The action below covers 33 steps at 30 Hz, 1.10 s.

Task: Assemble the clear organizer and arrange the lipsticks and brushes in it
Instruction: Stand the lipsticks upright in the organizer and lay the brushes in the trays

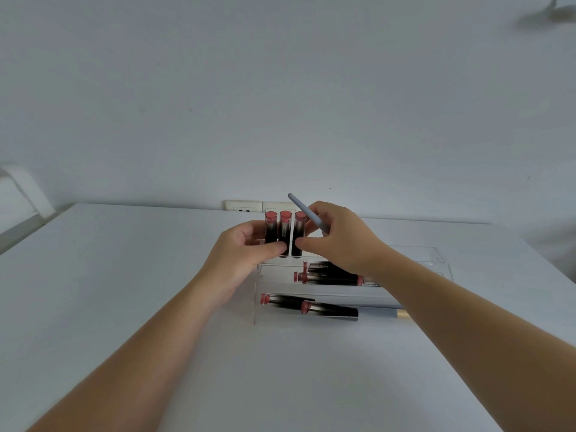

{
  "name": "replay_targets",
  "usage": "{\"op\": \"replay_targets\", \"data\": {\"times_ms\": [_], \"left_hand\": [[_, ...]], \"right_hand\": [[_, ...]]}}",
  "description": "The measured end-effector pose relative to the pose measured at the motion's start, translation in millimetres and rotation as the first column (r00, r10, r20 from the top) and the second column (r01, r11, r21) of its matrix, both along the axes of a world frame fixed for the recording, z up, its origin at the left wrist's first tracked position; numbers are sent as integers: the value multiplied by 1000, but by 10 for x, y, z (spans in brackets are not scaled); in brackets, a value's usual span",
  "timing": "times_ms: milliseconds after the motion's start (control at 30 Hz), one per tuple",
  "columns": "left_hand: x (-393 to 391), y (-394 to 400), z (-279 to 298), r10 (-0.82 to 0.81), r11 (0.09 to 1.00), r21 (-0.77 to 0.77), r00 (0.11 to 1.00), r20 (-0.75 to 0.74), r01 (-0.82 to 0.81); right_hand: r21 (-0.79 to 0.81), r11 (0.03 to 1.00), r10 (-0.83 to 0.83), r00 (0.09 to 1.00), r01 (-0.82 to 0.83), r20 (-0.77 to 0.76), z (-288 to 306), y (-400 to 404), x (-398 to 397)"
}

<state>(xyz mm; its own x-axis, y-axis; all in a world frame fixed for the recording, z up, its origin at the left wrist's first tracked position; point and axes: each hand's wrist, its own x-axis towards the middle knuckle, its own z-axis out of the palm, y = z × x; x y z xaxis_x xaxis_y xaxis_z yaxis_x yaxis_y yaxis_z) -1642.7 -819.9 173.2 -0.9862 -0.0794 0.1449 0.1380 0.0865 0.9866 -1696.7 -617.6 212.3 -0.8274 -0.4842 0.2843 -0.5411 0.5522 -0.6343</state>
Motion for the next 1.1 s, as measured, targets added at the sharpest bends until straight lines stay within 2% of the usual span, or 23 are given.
{"op": "replay_targets", "data": {"times_ms": [1100], "left_hand": [[8,-80,-3,-16,998,-66,999,-51,12]], "right_hand": [[-11,1000,2,1000,-2,27,12,0,20]]}}
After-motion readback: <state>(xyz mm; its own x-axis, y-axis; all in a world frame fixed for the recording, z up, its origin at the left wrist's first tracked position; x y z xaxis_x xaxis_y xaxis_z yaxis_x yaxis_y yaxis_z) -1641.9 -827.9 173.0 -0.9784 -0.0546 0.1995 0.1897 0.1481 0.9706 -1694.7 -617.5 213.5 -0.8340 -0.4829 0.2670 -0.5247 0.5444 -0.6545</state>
